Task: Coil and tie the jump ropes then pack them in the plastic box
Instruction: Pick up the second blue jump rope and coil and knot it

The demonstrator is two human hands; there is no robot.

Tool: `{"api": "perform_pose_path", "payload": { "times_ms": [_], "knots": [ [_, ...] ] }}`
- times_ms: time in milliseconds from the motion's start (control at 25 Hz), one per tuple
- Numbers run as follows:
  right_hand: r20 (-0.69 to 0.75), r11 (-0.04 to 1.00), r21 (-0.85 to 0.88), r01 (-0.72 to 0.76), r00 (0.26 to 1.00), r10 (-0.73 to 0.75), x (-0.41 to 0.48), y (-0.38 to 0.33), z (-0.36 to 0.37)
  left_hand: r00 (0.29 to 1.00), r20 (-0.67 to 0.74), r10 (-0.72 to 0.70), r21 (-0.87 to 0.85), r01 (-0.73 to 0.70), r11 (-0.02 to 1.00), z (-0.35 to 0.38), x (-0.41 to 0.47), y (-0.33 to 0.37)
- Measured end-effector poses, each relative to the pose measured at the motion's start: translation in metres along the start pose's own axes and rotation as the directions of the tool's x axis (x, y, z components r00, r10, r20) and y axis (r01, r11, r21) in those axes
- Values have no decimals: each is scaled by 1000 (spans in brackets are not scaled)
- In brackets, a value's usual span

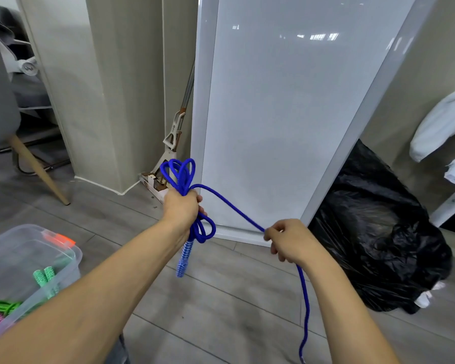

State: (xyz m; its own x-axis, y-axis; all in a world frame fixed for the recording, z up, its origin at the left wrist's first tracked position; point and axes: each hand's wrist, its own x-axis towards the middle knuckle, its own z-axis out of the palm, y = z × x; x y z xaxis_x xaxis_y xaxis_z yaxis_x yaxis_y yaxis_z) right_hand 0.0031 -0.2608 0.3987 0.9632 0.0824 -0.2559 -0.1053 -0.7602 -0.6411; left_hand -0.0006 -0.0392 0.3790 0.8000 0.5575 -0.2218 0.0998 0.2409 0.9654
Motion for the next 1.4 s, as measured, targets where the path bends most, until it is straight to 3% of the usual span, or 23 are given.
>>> {"api": "perform_pose_path", "payload": {
  "times_ms": [120,240,560,720,920,1080,1200,1280,1400],
  "knots": [
    [-310,982,99,160,943,-123,2,-4,-2,995,98,-1,-1,1,1000,4,-7,-2],
    [-398,920,252,299,899,-182,-5,-15,4,980,196,-23,-17,27,999,9,-19,0],
    [-316,849,421,318,929,-191,-17,-35,28,922,383,-62,-14,73,997,20,-40,-4],
    [-281,819,454,351,929,-243,-24,-40,39,921,387,-36,-3,41,999,21,-40,-12],
    [-287,842,438,315,937,-201,-22,-40,41,915,401,-40,-28,55,998,19,-40,-6],
    [-193,852,406,330,942,-273,-20,-38,36,919,394,-5,26,-6,1000,20,-40,-6],
    [-132,883,298,362,932,-338,-17,-36,38,975,211,67,-154,-35,987,16,-19,7],
    [-79,903,251,349,937,-340,-15,-33,38,993,115,22,-339,19,941,4,1,19],
    [170,922,257,291,925,-340,-16,-28,32,990,130,-59,-411,108,905,-8,8,24]
  ]
}}
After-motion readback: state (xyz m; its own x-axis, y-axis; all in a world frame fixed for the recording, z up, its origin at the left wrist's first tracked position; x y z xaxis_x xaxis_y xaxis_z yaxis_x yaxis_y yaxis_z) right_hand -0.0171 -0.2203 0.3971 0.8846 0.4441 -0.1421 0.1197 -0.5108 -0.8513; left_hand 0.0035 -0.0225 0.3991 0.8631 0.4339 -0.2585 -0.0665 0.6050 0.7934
